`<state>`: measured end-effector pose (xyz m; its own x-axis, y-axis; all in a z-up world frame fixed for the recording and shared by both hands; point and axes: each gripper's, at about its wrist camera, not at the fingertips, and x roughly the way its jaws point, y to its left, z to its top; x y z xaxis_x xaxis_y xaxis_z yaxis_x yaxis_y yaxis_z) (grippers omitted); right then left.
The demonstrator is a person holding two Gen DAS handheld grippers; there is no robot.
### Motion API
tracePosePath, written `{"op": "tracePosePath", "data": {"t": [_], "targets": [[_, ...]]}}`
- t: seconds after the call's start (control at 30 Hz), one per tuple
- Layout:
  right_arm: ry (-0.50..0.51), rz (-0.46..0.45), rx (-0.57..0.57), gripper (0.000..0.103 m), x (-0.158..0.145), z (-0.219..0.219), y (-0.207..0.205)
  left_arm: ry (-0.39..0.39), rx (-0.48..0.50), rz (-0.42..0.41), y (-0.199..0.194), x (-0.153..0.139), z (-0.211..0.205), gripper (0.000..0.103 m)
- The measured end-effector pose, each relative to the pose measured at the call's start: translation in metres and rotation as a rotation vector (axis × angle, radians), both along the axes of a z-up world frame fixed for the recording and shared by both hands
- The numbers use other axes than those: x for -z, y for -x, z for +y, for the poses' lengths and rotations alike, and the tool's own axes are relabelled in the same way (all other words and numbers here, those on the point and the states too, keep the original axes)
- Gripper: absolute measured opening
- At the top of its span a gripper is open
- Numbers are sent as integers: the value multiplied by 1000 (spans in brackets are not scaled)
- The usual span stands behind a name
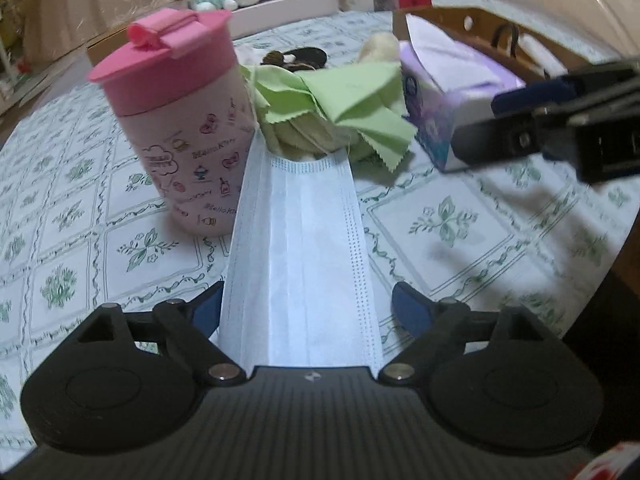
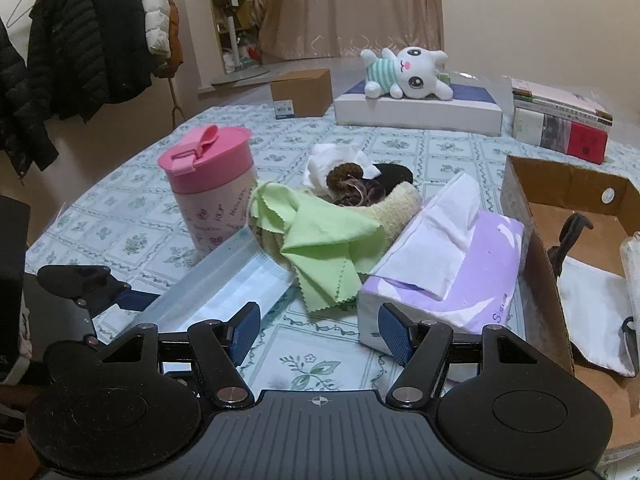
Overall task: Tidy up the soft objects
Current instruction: 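Grasp the blue face mask with the left gripper, then grasp the green cloth with the right gripper while the left gripper holds the mask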
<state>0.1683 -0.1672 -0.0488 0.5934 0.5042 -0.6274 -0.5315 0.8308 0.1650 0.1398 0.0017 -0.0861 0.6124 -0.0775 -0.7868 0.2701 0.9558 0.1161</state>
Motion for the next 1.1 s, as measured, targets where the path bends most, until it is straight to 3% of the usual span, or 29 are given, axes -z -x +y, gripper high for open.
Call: {"op": "tracePosePath", "data": {"t": [0.1,0.13,0.2,0.27,0.37,0.7,0.97,1.0,1.07,1.1], "targets": [[-8,2,3,65,3,-1,-3,14,2,15,-3,3,5,67],[-11,0,1,65,3,0,-4,28,-3,21,-3,2,8,54],[-12,-10,-7,65,2,2,-5,44,-10,27,-4,1,11,42],[-9,-16,-21,65,2,5,-6,56,-15,31,-4,0,14,22],[13,-33,-59,65,3,13,-7,61,-36,30,-4,-3,19,6],[142,-169,-178,65,-6,56,-27,172,-117,-6,3,-25,48,3],[380,-237,-237,65,16,83,-59,224,-122,-3,1,-26,54,2],[402,-234,-245,63,21,85,-63,227,-122,-1,1,-24,54,2],[439,-232,-262,40,30,87,-65,233,-122,2,1,-23,55,2],[460,-242,-263,20,32,87,-64,234,-123,2,1,-23,55,2]]}}
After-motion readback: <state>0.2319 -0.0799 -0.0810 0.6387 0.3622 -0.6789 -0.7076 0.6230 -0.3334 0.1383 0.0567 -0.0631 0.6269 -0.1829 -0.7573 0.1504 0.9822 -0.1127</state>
